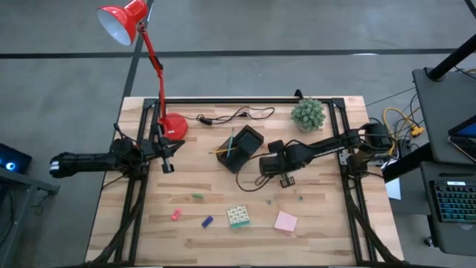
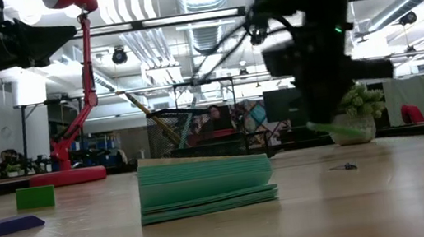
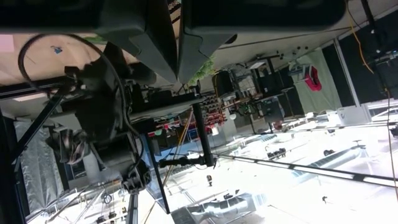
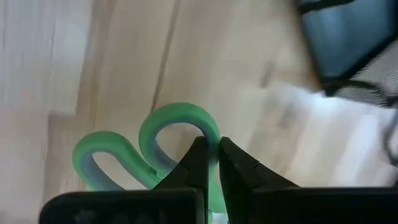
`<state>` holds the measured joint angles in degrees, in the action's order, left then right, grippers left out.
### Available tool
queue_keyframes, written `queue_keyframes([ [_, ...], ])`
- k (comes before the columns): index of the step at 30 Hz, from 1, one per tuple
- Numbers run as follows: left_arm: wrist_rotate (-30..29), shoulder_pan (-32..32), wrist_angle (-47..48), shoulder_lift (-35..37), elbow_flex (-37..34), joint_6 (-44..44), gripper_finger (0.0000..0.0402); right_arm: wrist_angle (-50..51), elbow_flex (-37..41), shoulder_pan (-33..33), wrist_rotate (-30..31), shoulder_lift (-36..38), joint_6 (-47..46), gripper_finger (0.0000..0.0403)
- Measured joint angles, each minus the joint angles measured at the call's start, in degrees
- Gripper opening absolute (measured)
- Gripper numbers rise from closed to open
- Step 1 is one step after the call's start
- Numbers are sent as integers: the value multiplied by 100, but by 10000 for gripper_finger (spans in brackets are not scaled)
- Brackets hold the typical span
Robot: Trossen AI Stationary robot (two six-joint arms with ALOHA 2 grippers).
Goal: Pick and place office supplies into organizer
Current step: Put the green scissors into the black desk organizer
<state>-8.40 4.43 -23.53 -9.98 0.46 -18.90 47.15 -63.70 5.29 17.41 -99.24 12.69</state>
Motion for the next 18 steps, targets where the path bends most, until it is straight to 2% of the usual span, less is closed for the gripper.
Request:
queue_keyframes([
  [10,1,0,-2,0,1,0,0,19,-1289,1,243,9,-1007,13],
  [15,0,0,-2,0,-1,0,0,-218,-1990,25,752,15,-1587,13],
  [18,0,-2,-2,2,-1,0,0,-786,-2271,32,1033,17,-1863,13],
])
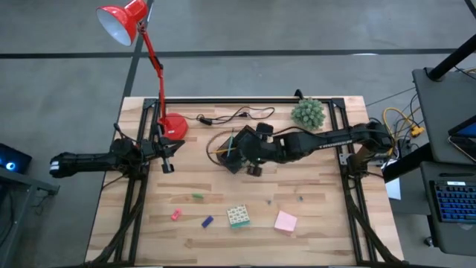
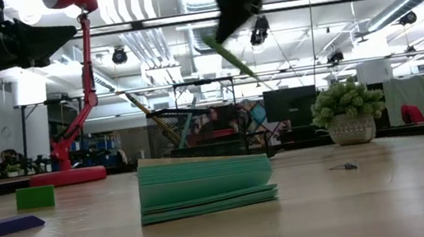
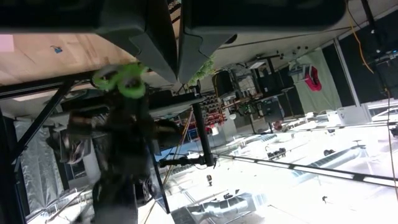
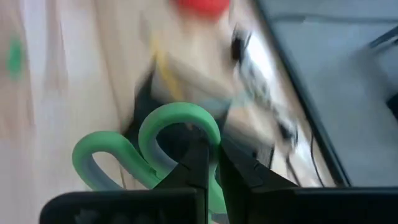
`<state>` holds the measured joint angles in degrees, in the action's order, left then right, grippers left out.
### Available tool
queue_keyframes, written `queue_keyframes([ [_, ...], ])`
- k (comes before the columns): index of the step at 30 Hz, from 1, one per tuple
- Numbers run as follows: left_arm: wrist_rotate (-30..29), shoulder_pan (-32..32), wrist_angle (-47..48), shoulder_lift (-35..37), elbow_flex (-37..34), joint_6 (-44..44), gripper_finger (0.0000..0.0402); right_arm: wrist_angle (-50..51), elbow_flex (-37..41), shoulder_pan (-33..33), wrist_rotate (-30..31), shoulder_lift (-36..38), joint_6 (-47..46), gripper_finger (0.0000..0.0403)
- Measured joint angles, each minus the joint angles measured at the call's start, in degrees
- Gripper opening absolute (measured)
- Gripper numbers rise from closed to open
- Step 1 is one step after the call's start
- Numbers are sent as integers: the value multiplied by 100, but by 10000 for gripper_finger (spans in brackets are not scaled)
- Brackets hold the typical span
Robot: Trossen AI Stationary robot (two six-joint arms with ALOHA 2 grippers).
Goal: Pick and place office supplies into organizer
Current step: Put the green scissors into the black desk organizer
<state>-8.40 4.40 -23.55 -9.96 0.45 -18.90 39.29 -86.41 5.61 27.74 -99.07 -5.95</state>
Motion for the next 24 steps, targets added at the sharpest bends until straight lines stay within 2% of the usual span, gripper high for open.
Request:
queue_keyframes([
  [9,0,2,0,-2,2,0,0,-2291,-131,3,813,2,-253,13],
  [15,1,1,2,-2,1,0,0,-3292,24,26,805,-53,-606,13],
  [24,0,2,4,-2,2,0,0,-4733,818,37,838,-175,-953,13],
])
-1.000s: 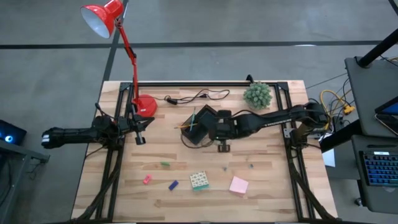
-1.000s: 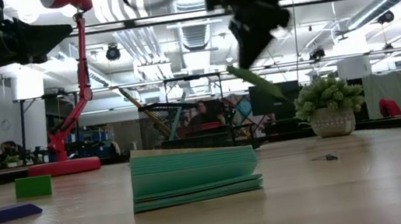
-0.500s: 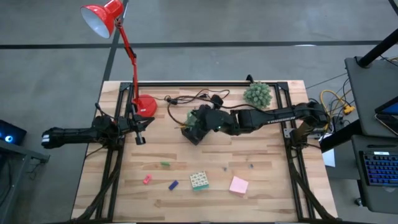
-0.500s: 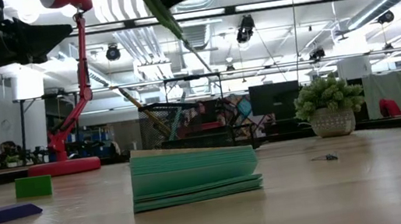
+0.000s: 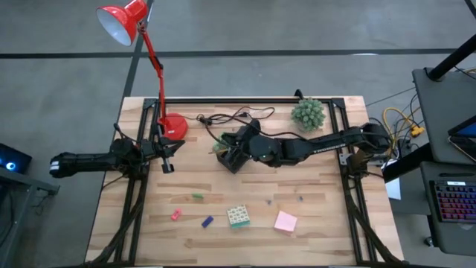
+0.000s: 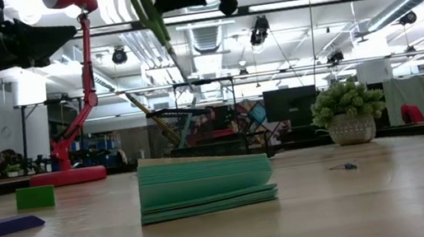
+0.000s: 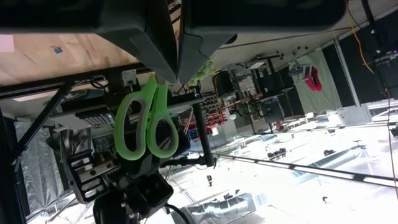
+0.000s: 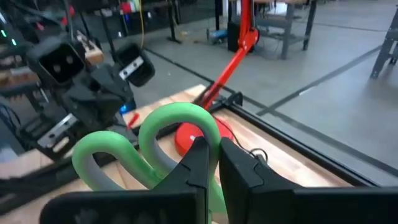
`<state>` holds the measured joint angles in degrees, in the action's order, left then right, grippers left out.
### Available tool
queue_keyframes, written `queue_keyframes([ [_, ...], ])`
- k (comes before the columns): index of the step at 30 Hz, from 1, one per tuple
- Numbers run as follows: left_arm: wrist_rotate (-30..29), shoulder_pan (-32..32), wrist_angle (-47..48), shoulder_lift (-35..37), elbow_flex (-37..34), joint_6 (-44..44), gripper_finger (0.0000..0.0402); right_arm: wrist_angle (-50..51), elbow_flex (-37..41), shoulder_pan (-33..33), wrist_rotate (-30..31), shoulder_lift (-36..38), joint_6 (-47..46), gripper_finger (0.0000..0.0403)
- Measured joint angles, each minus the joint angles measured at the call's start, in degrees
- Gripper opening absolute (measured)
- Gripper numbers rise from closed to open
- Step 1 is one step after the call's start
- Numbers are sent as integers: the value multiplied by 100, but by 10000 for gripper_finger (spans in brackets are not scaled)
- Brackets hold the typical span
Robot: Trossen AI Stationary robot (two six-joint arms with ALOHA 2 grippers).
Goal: Pick and place office supplies into organizer
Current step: Put the green scissors into the black desk organizer
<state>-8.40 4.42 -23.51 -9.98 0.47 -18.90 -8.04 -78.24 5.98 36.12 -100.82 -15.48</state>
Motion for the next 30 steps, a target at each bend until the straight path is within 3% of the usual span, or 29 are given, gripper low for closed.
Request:
queue_keyframes([
  [7,2,0,-2,0,-1,0,0,-1273,710,0,36,0,-45,13],
  [12,0,0,-2,0,0,0,0,-1407,1024,0,401,0,-240,13],
  [23,2,0,-2,0,0,0,0,-2076,1521,0,449,0,-580,13],
  [30,4,-2,-6,0,0,0,0,-2588,1672,-11,462,-388,-656,13],
])
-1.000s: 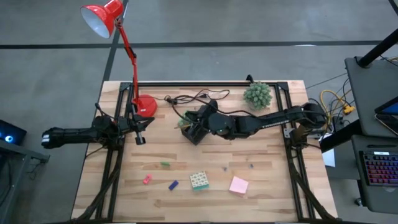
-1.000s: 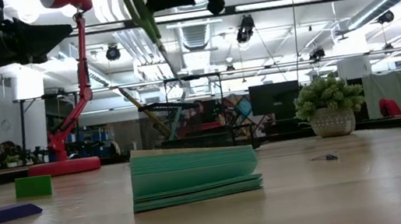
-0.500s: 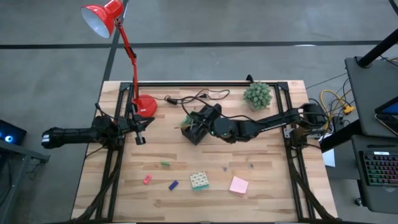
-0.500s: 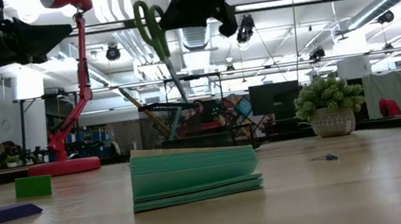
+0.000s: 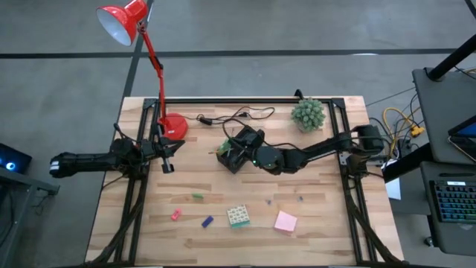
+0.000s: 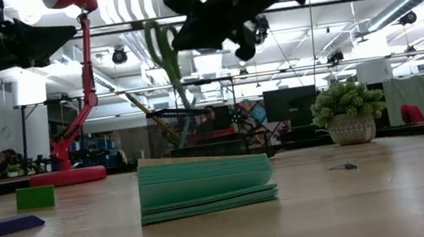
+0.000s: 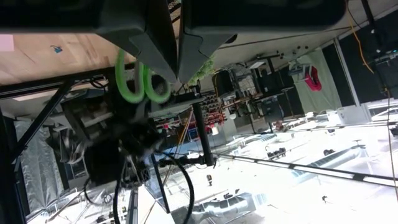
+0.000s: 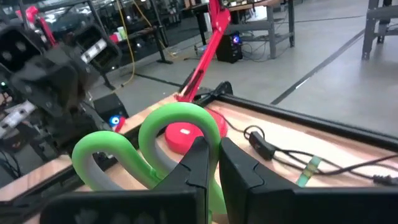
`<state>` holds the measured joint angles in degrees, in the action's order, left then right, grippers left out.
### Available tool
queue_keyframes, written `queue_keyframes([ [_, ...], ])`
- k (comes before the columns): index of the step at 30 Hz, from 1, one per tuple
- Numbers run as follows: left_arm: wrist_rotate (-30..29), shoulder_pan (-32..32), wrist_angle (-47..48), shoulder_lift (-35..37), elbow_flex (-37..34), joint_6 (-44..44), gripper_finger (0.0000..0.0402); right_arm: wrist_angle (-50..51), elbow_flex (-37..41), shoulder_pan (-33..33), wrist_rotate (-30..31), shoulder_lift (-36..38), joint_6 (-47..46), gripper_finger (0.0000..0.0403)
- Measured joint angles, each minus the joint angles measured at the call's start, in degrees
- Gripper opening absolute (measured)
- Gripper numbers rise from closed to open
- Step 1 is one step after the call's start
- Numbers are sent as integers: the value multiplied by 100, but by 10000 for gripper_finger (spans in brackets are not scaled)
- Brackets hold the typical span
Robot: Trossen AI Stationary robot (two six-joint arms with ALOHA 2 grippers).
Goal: Pick and place office supplies into organizer
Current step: Put the green scissors into the black desk organizer
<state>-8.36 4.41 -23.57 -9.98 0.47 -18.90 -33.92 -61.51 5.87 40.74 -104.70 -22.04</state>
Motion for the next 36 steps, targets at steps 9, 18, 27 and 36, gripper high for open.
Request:
queue_keyframes([
  [9,-4,0,4,0,0,0,0,-136,-180,-108,204,-514,237,13],
  [18,-4,1,4,0,-1,2,0,-193,-180,-149,283,-661,18,13],
  [27,-3,2,4,0,0,1,0,-63,-287,-160,301,-544,-68,13],
  [36,-4,1,4,0,0,0,0,89,-160,-171,298,-527,-772,13],
])
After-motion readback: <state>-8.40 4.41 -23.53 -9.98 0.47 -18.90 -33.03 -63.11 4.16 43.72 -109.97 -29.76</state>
